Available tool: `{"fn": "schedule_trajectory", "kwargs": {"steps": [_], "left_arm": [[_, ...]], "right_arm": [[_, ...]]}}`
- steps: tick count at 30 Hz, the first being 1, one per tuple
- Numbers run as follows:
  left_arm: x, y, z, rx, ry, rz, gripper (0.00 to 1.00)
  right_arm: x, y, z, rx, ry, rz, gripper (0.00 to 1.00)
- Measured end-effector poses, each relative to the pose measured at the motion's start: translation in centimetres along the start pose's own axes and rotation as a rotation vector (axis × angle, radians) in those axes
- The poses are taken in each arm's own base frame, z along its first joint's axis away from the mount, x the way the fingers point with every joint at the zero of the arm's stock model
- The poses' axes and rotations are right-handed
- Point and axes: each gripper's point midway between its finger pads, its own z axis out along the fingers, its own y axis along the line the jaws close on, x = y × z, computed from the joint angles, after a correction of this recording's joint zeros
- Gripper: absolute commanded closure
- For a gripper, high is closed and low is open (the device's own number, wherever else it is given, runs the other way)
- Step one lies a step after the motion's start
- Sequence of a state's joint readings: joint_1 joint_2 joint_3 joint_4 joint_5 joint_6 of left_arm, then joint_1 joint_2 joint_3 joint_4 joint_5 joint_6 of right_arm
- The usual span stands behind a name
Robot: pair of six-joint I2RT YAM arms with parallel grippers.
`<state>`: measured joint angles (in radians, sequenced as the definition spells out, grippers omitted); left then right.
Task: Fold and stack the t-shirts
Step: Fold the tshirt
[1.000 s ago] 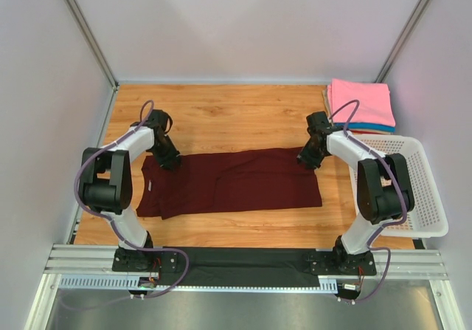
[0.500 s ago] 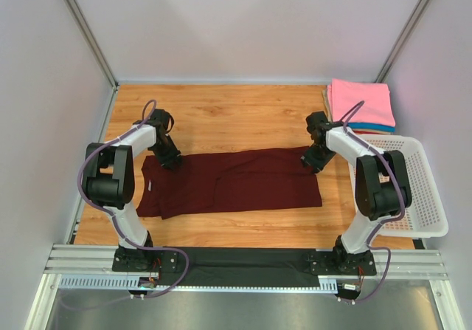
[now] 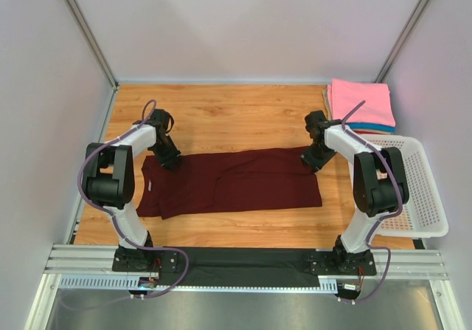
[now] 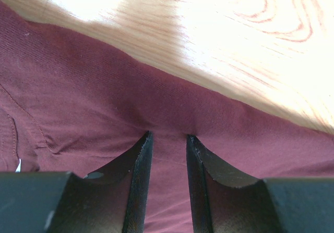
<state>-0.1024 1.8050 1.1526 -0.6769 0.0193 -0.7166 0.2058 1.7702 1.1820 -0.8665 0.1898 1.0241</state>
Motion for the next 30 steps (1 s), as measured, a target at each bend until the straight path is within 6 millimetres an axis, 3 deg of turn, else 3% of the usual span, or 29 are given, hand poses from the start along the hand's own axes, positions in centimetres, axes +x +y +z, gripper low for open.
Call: {"fn": "schedule_trajectory", "kwargs": {"steps": [14, 18, 19, 30], "left_arm": [[0.0, 0.0, 0.0, -0.001, 0.000, -0.002, 0.61], [0.0, 0.0, 0.0, -0.001, 0.000, -0.003, 0.61], [0.0, 0.0, 0.0, -0.001, 0.000, -0.003, 0.61], [-0.6, 0.1, 0.2, -0.051, 0.008, 0.001, 0.61]], "right_arm": [[-0.1, -0.4, 1.4, 0.032, 0.009, 0.025, 0.68], [-0.2, -0.5, 1.6, 0.036, 0.008, 0.026, 0.86], [-0.3, -0.5, 1.6, 0.036, 0.006, 0.027, 0.98], [-1.1, -1.3, 1.2, 0.026, -0.052, -0.044, 1.00]]}}
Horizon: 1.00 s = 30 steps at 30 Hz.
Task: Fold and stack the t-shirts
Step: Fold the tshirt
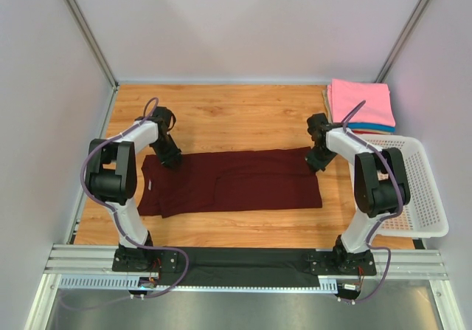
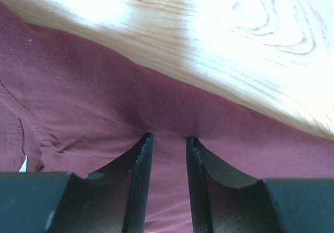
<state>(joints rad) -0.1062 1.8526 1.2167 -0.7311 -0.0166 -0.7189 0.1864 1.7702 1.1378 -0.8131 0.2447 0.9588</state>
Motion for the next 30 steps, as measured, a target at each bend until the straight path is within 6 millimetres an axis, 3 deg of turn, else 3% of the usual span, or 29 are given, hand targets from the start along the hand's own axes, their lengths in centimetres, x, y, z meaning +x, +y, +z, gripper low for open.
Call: {"fn": "schedule_trajectory", "kwargs": {"steps": [10, 17, 22, 26, 30], "left_arm": [[-0.2, 0.3, 0.0, -0.023, -0.009, 0.006, 0.60], [-0.4, 0.3, 0.1, -0.034, -0.010, 0.007, 0.60], [-0.3, 0.2, 0.0, -0.025, -0.005, 0.021, 0.59], [-0.3, 0.0, -0.1, -0.010, 0.002, 0.036, 0.59], [-0.7, -0.4, -1.1, 0.005, -0.010, 0.044, 0.58]], "right_arm": [[0.1, 0.8, -0.6, -0.077, 0.011, -0.087, 1.00], [1.0, 0.2, 0.2, -0.085, 0.031, -0.115, 1.00], [0.8, 0.3, -0.1, -0.105, 0.015, -0.150, 0.83], [0.0, 0.6, -1.6, -0.146, -0.014, -0.194, 0.78], [-1.2, 2.4, -3.6, -0.225, -0.042, -0.229, 0.76]]}}
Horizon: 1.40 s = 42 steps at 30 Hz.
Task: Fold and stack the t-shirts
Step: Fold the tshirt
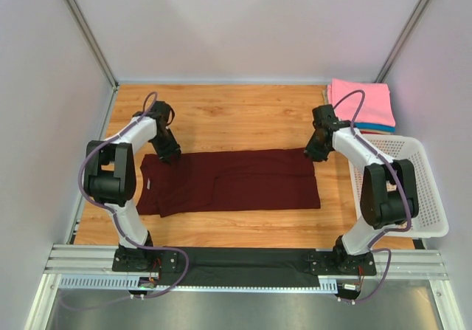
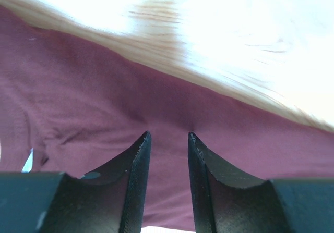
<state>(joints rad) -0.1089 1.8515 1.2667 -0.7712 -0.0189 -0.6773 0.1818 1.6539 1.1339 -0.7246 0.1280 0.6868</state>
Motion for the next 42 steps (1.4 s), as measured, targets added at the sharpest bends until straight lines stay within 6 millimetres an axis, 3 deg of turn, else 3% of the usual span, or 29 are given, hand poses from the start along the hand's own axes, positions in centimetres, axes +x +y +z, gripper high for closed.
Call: {"fn": "schedule_trajectory", "kwargs": {"steps": [5, 9, 15, 20, 28, 31, 35, 39, 42], "left_arm": [[-1.7, -0.8, -3.1, 0.037, -0.077, 0.005, 0.55], [-2.1, -0.1, -3.7, 0.008, -0.104, -0.001, 0.55], [-2.7, 3.7, -1.5, -0.116, -0.072, -0.063, 0.55], [-3.2, 5.8, 1.3, -0.206, -0.005, -0.094, 0.55], [-8.2, 0.8, 2.6, -0.097, -0.029, -0.085, 0.55], [-10.8, -2.1, 3.0, 0.001, -0.053, -0.077, 0.54], [-16.6, -8.1, 3.0, 0.219, -0.150, -0.049, 0.54], [-20.0, -12.3, 0.0, 0.405, -0.247, -0.003, 0.51], [-20.0, -13.1, -3.4, 0.457, -0.296, 0.038, 0.50]], "right_arm": [[-0.7, 2.9, -0.6, -0.136, 0.011, -0.055, 0.76], [-0.6, 4.6, 0.9, -0.197, 0.047, -0.087, 0.78], [0.6, 3.9, 4.7, -0.145, 0.101, -0.115, 0.80], [-0.2, 3.3, 5.2, -0.111, 0.046, -0.096, 0.80], [-0.6, 1.2, 4.9, -0.079, -0.044, 0.018, 0.75], [-0.3, 0.7, 4.3, -0.076, -0.042, 0.031, 0.73], [-0.9, 1.1, 2.0, -0.117, -0.064, 0.038, 0.67], [-1.6, 2.0, -1.0, -0.188, -0.103, 0.033, 0.61], [-1.7, 2.4, -3.0, -0.228, -0.128, 0.008, 0.60]]}}
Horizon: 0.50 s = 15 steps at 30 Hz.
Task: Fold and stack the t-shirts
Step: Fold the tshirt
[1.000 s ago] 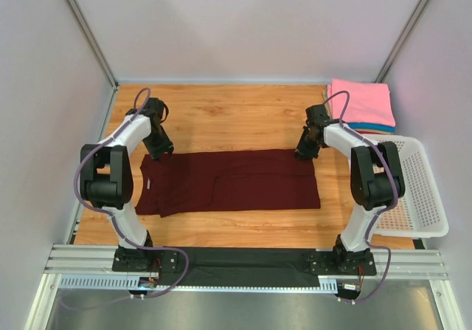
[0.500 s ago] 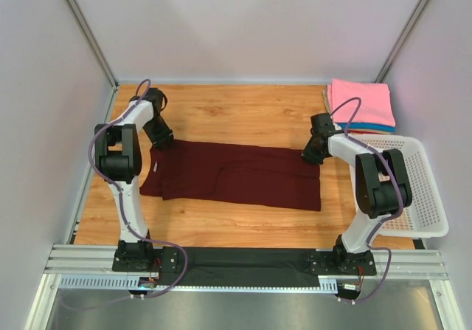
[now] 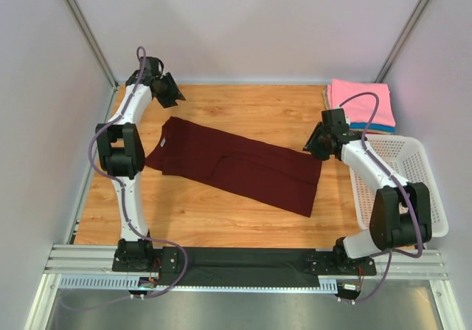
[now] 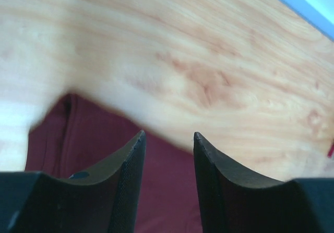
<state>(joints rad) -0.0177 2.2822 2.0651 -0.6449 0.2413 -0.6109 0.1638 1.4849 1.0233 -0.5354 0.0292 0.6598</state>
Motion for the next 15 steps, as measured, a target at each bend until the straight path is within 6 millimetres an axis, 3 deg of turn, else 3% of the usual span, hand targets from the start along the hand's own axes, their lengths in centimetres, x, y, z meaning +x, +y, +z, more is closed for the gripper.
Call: {"fn": "schedule_trajectory", "kwargs": {"steps": [3, 5, 8, 11, 15], "left_arm": [[1.3, -0.9, -4.4, 0.011, -0.014, 0.028, 0.53], [3.3, -1.5, -7.5, 0.012, -0.006, 0.040, 0.54], [6.8, -1.0, -10.4, -0.006, 0.014, 0.044, 0.56], [11.2, 1.5, -10.6, -0.063, 0.084, 0.029, 0.57], [16.9, 7.3, -8.7, -0.231, 0.219, -0.019, 0.57]], "right_arm": [[0.5, 0.9, -1.2, -0.052, 0.003, -0.025, 0.61], [1.2, 1.2, -1.8, -0.080, 0.020, -0.042, 0.63], [2.6, 1.6, -2.2, -0.103, 0.060, -0.072, 0.65], [3.7, 1.8, -2.4, -0.118, 0.094, -0.096, 0.65], [5.0, 1.7, -3.0, -0.137, 0.123, -0.115, 0.64]]}}
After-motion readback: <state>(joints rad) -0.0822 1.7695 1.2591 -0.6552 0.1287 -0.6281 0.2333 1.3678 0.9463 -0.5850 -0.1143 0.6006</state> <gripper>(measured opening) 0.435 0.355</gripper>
